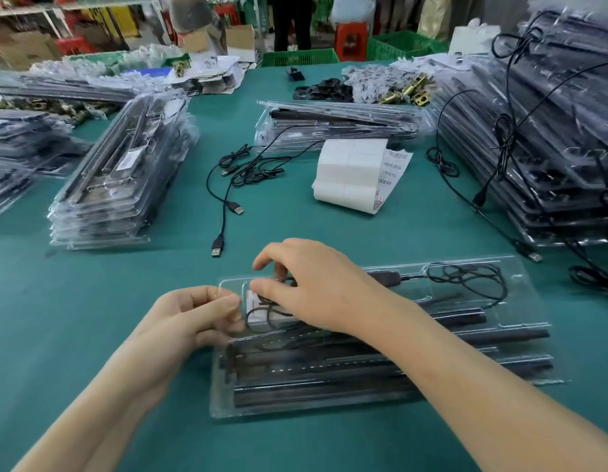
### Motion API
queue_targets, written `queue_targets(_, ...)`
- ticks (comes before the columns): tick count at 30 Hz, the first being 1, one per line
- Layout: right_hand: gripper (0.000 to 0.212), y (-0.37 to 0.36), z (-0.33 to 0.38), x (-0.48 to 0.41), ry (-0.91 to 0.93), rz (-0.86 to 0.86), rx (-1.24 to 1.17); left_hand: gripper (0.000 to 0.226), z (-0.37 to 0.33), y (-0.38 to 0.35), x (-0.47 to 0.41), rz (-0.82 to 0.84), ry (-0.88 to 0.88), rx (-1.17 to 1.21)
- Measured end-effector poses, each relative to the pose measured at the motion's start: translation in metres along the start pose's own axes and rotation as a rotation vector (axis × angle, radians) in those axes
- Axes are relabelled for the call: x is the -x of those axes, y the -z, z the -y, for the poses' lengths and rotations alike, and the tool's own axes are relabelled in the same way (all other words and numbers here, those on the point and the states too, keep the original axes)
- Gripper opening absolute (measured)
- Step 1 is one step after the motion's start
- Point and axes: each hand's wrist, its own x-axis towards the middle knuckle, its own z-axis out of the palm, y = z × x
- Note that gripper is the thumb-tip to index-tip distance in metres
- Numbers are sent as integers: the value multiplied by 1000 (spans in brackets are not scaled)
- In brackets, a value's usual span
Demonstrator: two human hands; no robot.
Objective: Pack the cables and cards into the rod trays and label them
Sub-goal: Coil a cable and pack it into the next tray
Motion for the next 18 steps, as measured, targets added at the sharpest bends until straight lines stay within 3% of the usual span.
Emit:
queue_targets(4, 37, 0, -17, 14, 30, -140, 125, 21, 4, 10, -1, 10, 56, 57)
queue_targets(9, 57, -3, -37, 37, 85, -181, 143, 25, 5, 12, -8, 3, 75, -13)
queue_targets(13, 66, -9, -47, 43, 84, -127, 139, 25, 8, 6, -11, -176, -47, -267)
queue_targets(18, 65, -16, -49, 40, 48, -141, 139, 27, 13, 2, -11, -357, -333, -814)
